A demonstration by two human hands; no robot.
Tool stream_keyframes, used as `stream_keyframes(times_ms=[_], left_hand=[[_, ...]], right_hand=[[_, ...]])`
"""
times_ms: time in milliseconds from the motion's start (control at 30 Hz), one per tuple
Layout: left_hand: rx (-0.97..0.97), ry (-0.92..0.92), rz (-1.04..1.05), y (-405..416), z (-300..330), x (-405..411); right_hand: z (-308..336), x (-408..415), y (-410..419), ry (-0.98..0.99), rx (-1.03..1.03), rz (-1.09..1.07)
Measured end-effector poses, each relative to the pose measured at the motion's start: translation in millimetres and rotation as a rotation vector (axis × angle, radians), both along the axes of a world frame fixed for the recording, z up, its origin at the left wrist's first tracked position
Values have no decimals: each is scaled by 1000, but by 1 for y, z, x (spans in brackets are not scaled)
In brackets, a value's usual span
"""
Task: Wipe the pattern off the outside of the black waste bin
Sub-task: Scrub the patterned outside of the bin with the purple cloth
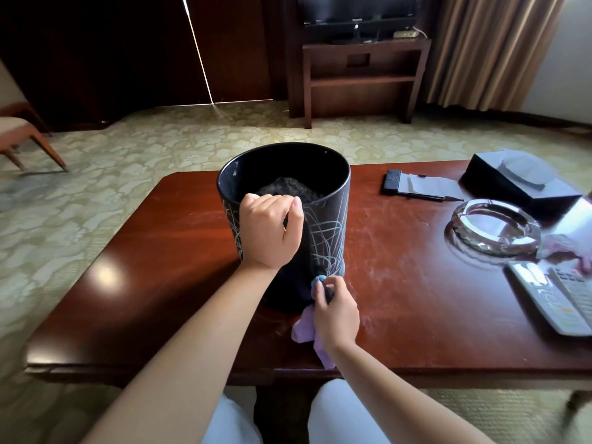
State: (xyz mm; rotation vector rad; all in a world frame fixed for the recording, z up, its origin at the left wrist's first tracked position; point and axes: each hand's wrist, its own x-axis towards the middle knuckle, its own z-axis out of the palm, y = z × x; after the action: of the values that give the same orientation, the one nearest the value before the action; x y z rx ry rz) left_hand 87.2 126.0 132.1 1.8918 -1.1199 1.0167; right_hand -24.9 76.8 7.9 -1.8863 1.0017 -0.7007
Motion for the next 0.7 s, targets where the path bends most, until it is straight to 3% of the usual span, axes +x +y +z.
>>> stream_keyframes(times_ms=[167, 333, 567, 700], left_hand=[[-10, -5, 18, 0, -1, 0], [-6, -3, 18, 0, -1, 0], [-8, 9, 25, 0, -2, 0], [-9, 31, 27, 0, -2, 0]], right_hand=[[24, 6, 6, -210, -21, -47], [17, 2, 4, -40, 143, 14], [51, 11, 6, -303, 202, -46], [44, 7, 7, -181, 295, -44]])
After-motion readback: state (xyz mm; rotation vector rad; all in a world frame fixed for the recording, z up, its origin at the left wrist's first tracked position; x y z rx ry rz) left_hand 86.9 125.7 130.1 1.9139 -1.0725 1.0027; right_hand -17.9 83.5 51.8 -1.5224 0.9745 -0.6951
